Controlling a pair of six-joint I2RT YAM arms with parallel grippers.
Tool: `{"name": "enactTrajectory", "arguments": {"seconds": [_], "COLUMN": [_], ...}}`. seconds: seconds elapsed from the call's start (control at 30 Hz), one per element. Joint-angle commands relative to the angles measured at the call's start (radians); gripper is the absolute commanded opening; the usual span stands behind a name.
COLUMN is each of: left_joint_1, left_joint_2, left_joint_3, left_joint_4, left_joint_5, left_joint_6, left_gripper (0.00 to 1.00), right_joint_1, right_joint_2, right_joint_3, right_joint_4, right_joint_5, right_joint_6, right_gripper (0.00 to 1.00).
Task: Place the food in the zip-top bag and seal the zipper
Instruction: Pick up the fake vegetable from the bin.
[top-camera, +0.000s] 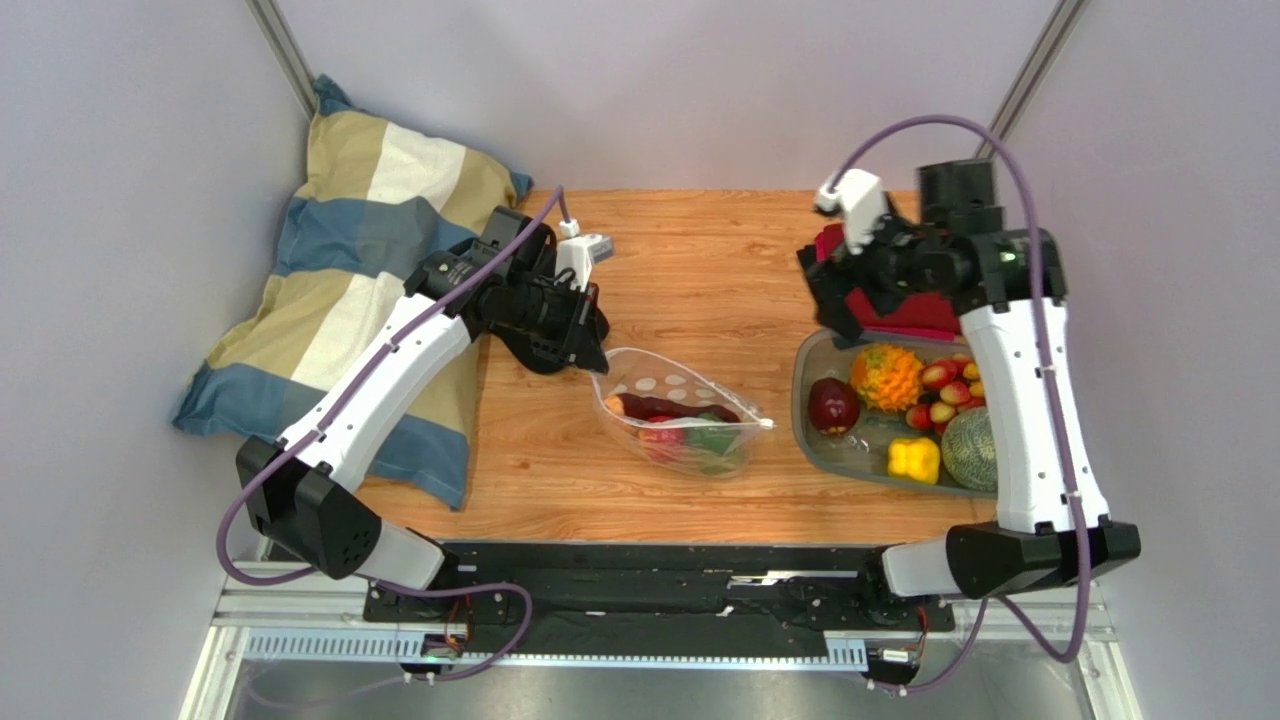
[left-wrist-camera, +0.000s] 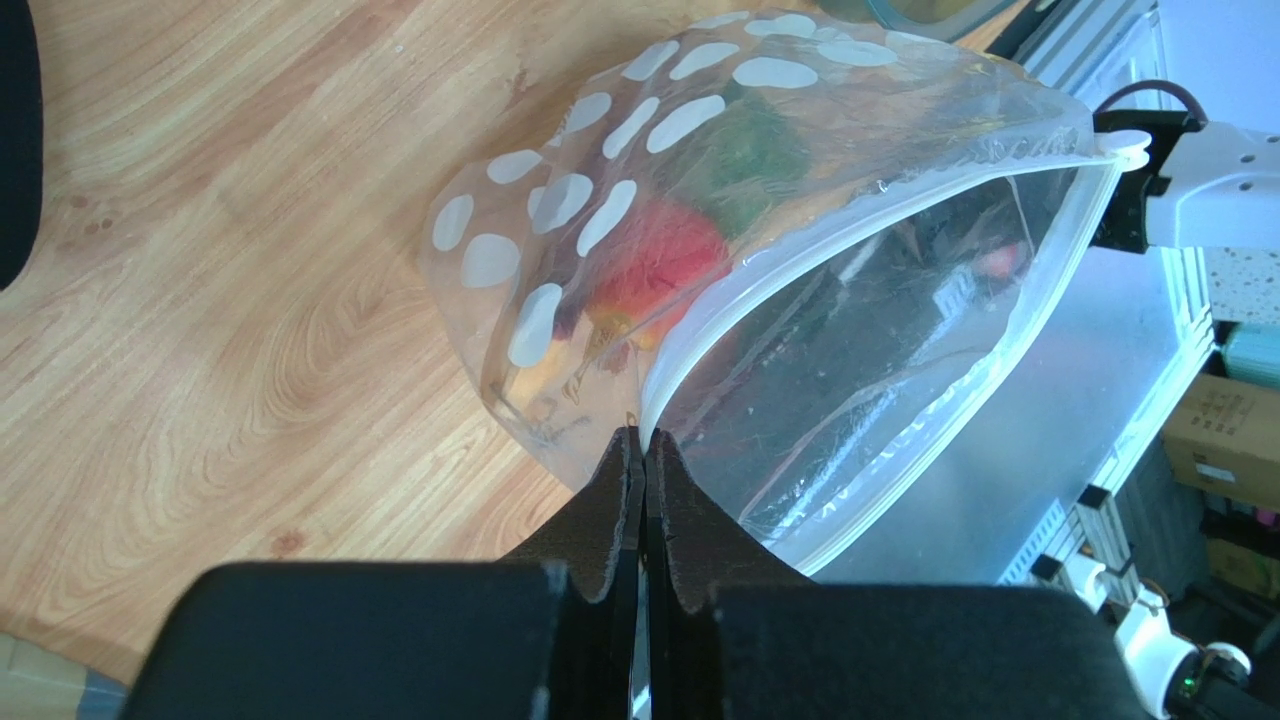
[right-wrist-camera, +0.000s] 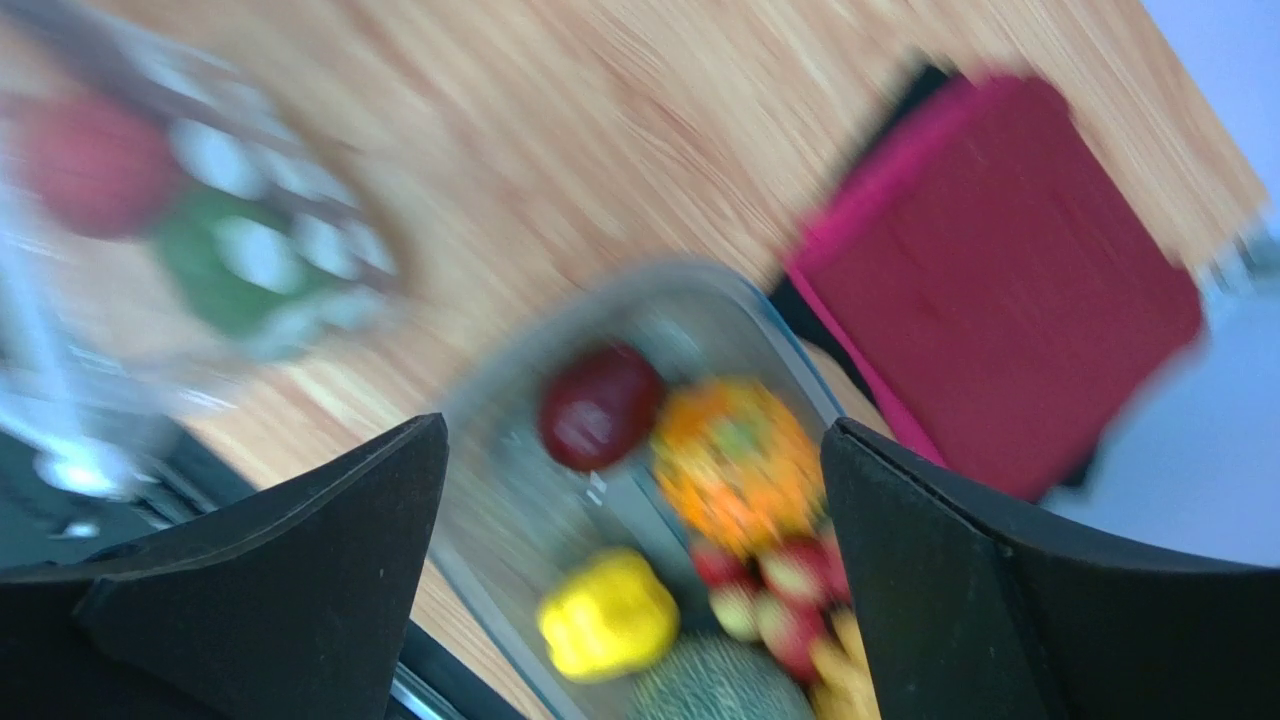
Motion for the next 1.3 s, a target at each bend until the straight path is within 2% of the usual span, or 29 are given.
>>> {"name": "enactTrajectory", "arguments": {"seconds": [0.0,0.03,0.13,0.23,0.33,0.5,0.77,0.97,1.27], "left_joint_1": [0.008,0.008,0.008,0.008,0.008,0.008,0.008,0.008,0.008], "left_joint_2": [-0.006,0.000,0.003,0.007,0.011,0.012,0.001,-0.005,0.001], "left_joint_3": [0.020,0.020,0.020,0.023,0.021,0.027,0.009,0.001,0.000], "left_joint_4": [0.006,0.005,0.005,0.001,0.001,-0.003,-0.003,0.000,0.001], "left_joint_5": [0.014,0.015,0.017,0.014,0.014,0.014,0.008,0.008,0.009], "left_joint_6": [0.034,0.034,0.039,0.045,0.042,0.040,0.040,0.040,0.039], "left_gripper": [0.00,0.00,0.00,0.00,0.00,0.00,0.00,0.00,0.00], "right_joint_1": [-0.285,-0.402,-0.604,-0.744,-0.833,-0.888,-0.891,-0.890,-0.876], "right_joint_2": [-0.030,-0.019,0.061,0.131,0.205,0.315,0.414,0.437,0.434], "right_joint_3": [-0.042,-0.042,-0.015,0.017,0.047,0.056,0.053,0.022,-0.087], "right_joint_4": [-0.250,-0.296,-0.365,-0.364,-0.364,-0.362,-0.361,-0.364,-0.362], "right_joint_5": [-0.036,-0.031,0.005,0.042,0.048,0.079,0.107,0.085,0.055], "right_joint_6": [-0.298,-0.400,-0.516,-0.602,-0.653,-0.713,-0.751,-0.773,-0.802], "right_gripper": [1.00,1.00,1.00,1.00,1.00,0.98,0.95,0.94,0.86]}}
